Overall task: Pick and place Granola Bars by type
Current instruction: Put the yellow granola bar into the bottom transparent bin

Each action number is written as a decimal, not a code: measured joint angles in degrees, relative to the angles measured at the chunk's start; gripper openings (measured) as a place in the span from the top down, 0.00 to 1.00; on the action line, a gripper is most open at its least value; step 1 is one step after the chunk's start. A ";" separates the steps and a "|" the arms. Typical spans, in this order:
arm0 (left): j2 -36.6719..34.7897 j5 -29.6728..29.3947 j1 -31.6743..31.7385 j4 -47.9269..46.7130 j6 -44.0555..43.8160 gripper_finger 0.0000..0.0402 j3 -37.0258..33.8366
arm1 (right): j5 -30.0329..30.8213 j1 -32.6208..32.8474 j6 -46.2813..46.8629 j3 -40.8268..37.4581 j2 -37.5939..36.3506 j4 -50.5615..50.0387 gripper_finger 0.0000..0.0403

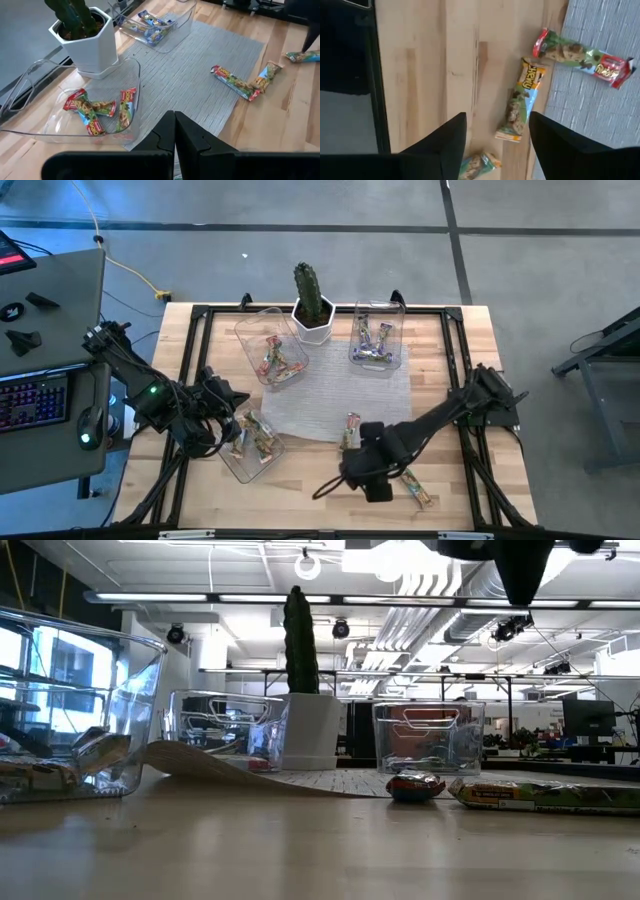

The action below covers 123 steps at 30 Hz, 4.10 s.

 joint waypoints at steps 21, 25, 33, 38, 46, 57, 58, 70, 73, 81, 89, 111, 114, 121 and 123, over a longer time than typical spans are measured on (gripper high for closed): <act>0.00 1.06 0.00 -0.09 -0.05 1.00 0.00 | -2.13 -0.94 -1.43 -4.78 7.33 -1.38 0.50; -0.02 1.59 0.00 -0.14 -0.05 1.00 0.02 | -3.27 -1.82 -1.38 -12.51 6.25 2.85 0.50; -0.02 1.70 0.00 -0.23 -0.07 1.00 0.02 | -5.47 -3.39 -1.41 -22.87 3.88 15.61 0.50; -0.02 1.70 0.00 -0.20 -0.13 1.00 0.02 | -3.33 -3.43 -1.12 -27.06 3.13 22.15 0.50; -0.02 1.68 0.00 -0.16 -0.13 1.00 0.02 | -3.40 -3.54 1.48 -28.60 3.24 24.20 0.59; -0.02 1.26 0.00 -0.24 -0.02 1.00 0.02 | -1.96 -3.98 0.13 -17.04 4.13 17.63 0.74; -0.02 1.52 0.00 -0.22 -0.02 1.00 0.02 | -1.24 -4.09 -1.42 -15.13 3.95 17.53 0.75; -0.92 0.60 0.00 -0.05 2.51 1.00 0.02 | 12.86 -12.47 -25.41 -0.23 3.92 38.18 0.75; -1.03 0.81 -0.02 -0.30 2.56 1.00 0.06 | 7.89 -15.62 -29.64 -2.93 3.99 57.37 0.75; -1.04 0.13 -0.02 -1.09 3.00 1.00 0.07 | -3.52 -19.63 -31.26 -14.22 8.84 96.64 0.76; -1.14 -1.21 0.00 -2.19 3.02 1.00 0.07 | -1.80 -18.94 -27.53 -14.81 13.82 97.48 0.76; -1.11 -0.83 -0.02 -1.91 0.00 1.00 0.07 | -3.54 -18.08 -31.37 -13.03 9.64 84.68 0.59; -1.11 -0.79 -0.02 -1.98 0.00 1.00 0.07 | -3.25 -16.58 -31.42 -12.97 3.31 75.01 0.59; -0.96 -0.75 -0.02 -2.05 0.44 1.00 0.04 | 14.31 -8.89 -24.81 -12.92 -7.39 48.46 0.59; -0.83 -0.82 0.00 -2.04 0.44 1.00 0.04 | 16.54 -6.63 -16.33 -12.92 -8.56 40.10 0.59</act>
